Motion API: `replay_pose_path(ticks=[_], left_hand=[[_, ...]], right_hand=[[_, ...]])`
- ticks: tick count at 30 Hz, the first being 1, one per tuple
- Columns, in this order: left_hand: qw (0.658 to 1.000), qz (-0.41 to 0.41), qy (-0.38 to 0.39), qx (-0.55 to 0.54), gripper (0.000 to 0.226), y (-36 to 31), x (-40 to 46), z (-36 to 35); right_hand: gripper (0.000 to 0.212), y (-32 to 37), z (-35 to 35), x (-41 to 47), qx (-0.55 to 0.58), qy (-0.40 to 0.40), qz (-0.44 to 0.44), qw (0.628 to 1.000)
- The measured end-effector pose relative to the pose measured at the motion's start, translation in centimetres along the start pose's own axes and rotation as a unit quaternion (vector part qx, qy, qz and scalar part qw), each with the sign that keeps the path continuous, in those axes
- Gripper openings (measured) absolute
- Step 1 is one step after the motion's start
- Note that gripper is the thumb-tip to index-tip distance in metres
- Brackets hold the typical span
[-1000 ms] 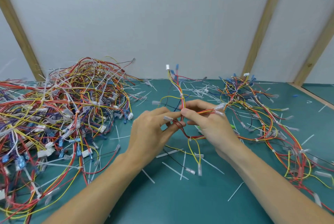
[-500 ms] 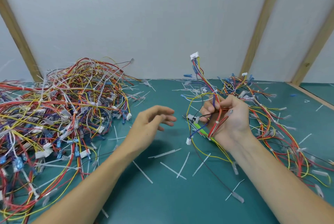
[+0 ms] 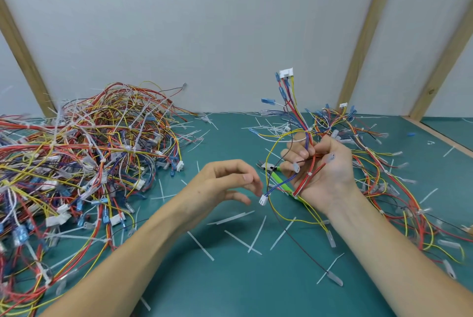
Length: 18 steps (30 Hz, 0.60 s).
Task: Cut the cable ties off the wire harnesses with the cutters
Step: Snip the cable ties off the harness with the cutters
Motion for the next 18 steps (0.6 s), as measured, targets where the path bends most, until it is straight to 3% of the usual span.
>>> replay_pose_path(ticks=[2,4,5,7,9,14,16,18], left_hand=[[1.0,-0.003,-0.018,-0.005,0.016,0.0,0.1,-0.1],[0.996,-0.011,-0.086,0.004,0.021,0.1,0.4,-0.3],[0.992,-0.014,-0.123,0.003,0.026,0.1,0.5,-0.4],[0.984,-0.014,-0.177,-0.013,0.043,0.0,0.8,-0.4],[0.975,-0.016,-0.219,-0.014,0.05,0.0,0.9,-0.1],[0.974,-0.001,-0.225,0.017,0.048,0.4,0.9,0.6],[0.975,0.005,-0.219,0.037,0.046,0.5,0.9,0.4],[0.973,-0.01,-0.228,0.04,0.037,0.5,0.9,0.2]], right_hand=[[0.01,-0.2,0.0,0.0,-0.053,0.018,0.006,0.998],[0.009,-0.6,-0.1,0.0,-0.214,0.053,0.038,0.975],[0.01,-1.0,-0.2,-0.1,-0.327,0.078,0.067,0.939],[0.019,-2.2,-0.3,-0.4,-0.532,0.136,0.145,0.823],[0.019,-3.5,-0.3,-1.1,-0.645,0.186,0.211,0.71],[0.007,-3.9,-0.5,-1.9,-0.725,0.268,0.213,0.598],[0.019,-4.0,-0.5,-2.0,-0.757,0.301,0.203,0.544],[0.03,-3.9,-0.5,-2.0,-0.753,0.306,0.204,0.546]])
Point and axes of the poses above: each hand's wrist, its own x-axis towards the middle knuckle, its own z-axis out of the back of the hand, y = z × x, the point moved 1 cm from there along x, towards the middle knuckle, and after that the axes turned 12 degrees about z, right-handed, at the moved point
